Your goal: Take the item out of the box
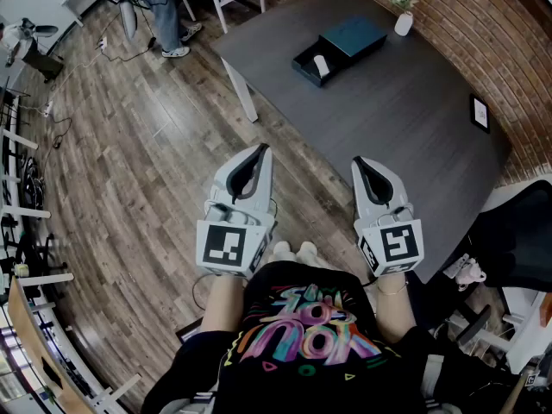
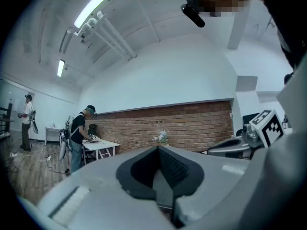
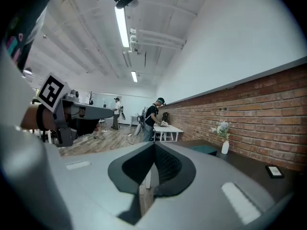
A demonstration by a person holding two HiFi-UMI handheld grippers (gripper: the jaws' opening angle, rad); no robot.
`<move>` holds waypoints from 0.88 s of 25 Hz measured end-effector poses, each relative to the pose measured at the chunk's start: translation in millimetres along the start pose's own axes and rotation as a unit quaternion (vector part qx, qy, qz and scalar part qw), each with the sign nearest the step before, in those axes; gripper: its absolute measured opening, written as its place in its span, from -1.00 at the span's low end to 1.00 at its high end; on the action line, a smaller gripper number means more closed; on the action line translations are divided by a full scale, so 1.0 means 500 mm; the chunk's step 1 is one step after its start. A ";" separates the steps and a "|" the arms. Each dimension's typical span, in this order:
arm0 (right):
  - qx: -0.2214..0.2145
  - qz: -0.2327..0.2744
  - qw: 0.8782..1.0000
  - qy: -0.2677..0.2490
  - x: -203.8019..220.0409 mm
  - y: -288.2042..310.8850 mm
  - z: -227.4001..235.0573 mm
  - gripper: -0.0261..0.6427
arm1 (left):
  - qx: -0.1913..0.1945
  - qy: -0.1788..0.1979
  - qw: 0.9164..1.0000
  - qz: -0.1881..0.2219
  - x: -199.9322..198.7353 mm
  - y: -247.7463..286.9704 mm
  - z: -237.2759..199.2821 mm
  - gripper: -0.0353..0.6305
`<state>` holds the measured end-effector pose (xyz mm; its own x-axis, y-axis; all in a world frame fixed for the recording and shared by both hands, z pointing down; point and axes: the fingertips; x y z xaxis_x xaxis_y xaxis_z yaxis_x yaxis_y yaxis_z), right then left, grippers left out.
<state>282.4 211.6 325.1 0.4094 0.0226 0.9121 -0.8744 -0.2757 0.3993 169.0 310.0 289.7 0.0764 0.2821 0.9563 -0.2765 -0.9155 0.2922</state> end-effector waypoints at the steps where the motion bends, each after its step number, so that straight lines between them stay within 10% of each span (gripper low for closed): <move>1: 0.002 0.002 1.000 0.002 0.000 -0.003 0.004 -0.93 | 0.000 0.001 1.000 0.000 -0.002 0.001 0.004 -0.89; 22: -0.050 -0.007 0.999 0.006 0.025 0.070 0.019 -0.92 | -0.034 -0.017 0.999 -0.011 0.018 0.061 -0.012 -0.89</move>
<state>259.2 193.3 349.5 0.4197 0.0385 0.9068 -0.8902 -0.1776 0.4196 155.4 286.6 306.9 0.1161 0.2917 0.9494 -0.3392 -0.8868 0.3139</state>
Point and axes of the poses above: the fingertips, and each gripper's own axes: y forward along the fingers, z to its right, x out of its underside, and after that the axes turned 15 degrees about -z, right-handed
